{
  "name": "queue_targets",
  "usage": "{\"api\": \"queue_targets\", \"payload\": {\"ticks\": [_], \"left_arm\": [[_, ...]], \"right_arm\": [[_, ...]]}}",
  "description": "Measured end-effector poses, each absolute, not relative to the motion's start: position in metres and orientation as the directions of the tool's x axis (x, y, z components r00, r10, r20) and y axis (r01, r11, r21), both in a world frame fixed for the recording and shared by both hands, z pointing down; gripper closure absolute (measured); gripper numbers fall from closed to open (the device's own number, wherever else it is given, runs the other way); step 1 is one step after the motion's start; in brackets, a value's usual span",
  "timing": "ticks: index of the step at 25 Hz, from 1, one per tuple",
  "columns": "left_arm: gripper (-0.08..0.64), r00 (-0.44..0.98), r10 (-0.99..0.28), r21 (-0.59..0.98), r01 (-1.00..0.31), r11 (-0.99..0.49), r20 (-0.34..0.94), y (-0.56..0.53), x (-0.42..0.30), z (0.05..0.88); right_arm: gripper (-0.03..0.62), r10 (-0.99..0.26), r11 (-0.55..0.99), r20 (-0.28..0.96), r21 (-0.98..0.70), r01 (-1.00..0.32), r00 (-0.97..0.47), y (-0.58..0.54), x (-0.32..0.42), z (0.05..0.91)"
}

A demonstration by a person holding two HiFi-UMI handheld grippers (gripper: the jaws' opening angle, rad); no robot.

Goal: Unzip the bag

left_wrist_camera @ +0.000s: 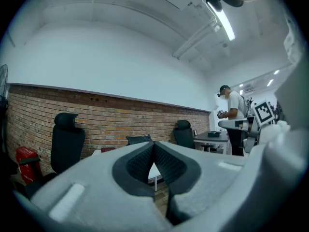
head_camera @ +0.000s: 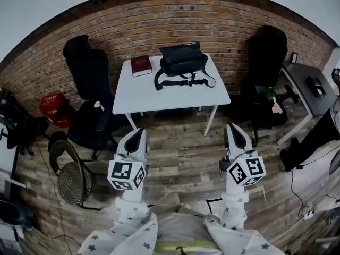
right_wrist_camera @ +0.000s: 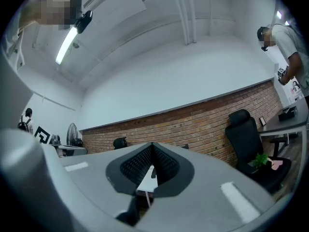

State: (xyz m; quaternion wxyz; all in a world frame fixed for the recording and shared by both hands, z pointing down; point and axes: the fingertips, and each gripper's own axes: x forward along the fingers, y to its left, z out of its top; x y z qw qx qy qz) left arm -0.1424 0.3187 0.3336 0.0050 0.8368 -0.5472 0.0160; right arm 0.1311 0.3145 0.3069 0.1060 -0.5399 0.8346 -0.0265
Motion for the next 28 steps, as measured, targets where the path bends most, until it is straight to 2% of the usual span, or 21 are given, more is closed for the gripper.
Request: {"api": "queue_targets", "payload": {"ticks": [10, 28], "left_arm": [[0.561, 0.396, -0.917, -0.011, -0.918, -0.397, 0.038, 0.276, -0.138, 0.345], [0.561, 0.425, -0.905, 0.016, -0.905, -0.425, 0.025, 0.067, -0.152, 0.341]], "right_arm": [[0.583, -0.906, 0.419, -0.137, -0.170, -0.892, -0.400, 0.270, 0.135, 0.321], [0.583, -0.908, 0.418, -0.121, -0.178, -0.891, -0.402, 0.070, 0.110, 0.321]]}}
